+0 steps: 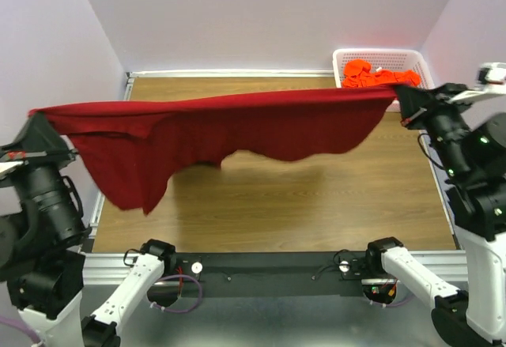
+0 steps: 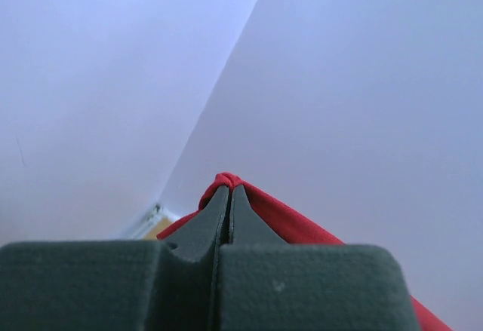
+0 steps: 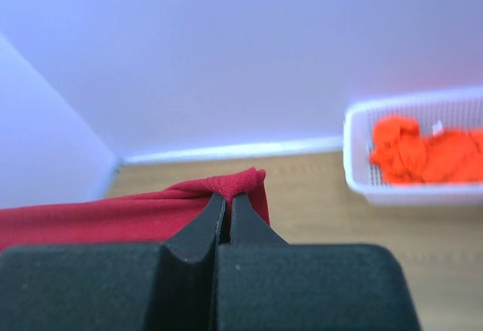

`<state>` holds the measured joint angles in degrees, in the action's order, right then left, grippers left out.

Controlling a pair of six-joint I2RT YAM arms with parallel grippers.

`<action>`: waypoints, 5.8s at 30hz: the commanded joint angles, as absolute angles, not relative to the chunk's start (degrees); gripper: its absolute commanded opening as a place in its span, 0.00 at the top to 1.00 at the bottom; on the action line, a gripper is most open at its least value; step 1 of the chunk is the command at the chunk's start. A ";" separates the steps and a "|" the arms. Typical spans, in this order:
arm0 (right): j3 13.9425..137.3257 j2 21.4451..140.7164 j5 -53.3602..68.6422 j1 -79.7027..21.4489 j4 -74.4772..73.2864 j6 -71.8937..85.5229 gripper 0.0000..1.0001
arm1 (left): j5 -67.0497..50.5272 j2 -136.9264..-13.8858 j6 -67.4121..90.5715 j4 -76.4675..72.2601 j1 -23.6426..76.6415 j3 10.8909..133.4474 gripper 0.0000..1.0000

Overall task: Fold and stack the t-shirts
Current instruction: Flatten the tshirt out, then fold the tshirt

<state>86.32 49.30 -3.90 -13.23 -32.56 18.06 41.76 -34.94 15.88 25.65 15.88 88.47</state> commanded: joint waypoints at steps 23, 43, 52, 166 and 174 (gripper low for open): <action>77.18 83.46 -18.98 -12.13 -16.55 3.26 0.99 | 39.56 -81.89 9.56 1.74 13.20 81.91 1.00; 87.01 116.98 -20.57 -8.97 -0.53 -2.02 0.99 | 24.97 -116.10 18.72 7.90 8.09 98.88 1.00; 88.86 118.30 -17.85 -8.35 -0.53 -3.60 0.99 | 21.00 -116.72 26.53 18.09 5.89 101.16 1.00; 64.33 94.39 -11.52 -0.97 -24.61 26.36 0.34 | 6.68 -83.05 43.42 18.73 5.80 56.15 0.17; 67.41 100.19 -8.09 2.63 -20.84 26.02 0.35 | 8.97 -94.04 38.33 16.53 5.80 62.84 0.22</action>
<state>64.93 98.35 -9.54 2.04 -24.38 26.87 6.13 -91.66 42.22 18.94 5.74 60.20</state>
